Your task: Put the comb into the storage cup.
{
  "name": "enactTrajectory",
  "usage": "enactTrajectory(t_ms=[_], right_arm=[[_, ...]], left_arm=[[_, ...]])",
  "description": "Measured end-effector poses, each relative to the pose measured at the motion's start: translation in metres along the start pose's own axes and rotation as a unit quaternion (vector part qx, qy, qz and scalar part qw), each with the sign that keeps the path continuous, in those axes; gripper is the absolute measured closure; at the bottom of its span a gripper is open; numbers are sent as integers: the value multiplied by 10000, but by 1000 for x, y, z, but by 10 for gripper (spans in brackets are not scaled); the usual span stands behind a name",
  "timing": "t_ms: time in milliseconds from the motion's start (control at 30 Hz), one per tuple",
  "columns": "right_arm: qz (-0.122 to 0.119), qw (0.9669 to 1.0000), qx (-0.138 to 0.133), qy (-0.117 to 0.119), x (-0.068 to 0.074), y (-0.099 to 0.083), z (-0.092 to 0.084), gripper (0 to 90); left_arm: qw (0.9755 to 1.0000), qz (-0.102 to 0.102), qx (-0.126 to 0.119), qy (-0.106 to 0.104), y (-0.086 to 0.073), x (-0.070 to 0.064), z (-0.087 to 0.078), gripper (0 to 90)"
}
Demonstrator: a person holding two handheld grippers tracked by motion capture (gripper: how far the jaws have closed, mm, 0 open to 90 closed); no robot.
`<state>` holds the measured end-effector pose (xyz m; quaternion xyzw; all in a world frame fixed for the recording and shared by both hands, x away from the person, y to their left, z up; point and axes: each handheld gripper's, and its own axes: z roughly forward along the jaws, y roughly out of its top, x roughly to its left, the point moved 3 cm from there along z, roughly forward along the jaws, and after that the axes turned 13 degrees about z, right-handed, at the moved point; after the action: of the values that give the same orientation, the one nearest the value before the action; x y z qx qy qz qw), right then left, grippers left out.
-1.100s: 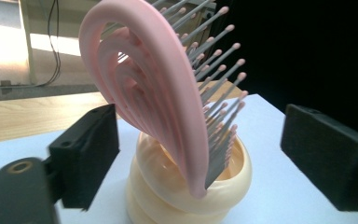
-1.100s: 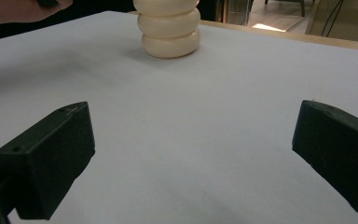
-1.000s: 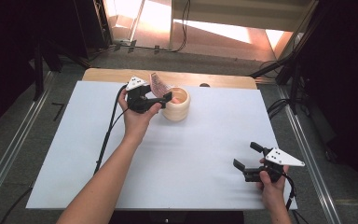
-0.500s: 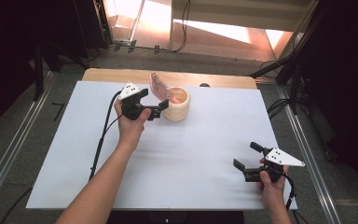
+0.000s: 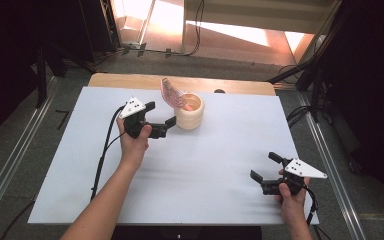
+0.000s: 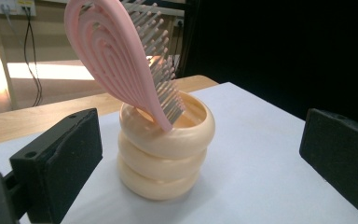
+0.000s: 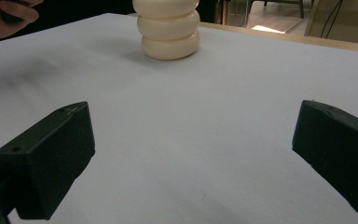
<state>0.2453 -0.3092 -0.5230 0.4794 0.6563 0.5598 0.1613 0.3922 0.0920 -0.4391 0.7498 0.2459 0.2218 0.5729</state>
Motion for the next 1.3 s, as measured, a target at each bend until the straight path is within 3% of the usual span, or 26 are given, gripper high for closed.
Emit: enactTrajectory(t_ms=[433,1300], right_arm=[[2,10000,5,-5,0,0,0,0],[16,10000,-8,-35,1,-1,1,0]], left_arm=[[9999,119,33,-73,-10,-10,-16,0],[9997,217,124,-43,-43,-18,-66,0]])
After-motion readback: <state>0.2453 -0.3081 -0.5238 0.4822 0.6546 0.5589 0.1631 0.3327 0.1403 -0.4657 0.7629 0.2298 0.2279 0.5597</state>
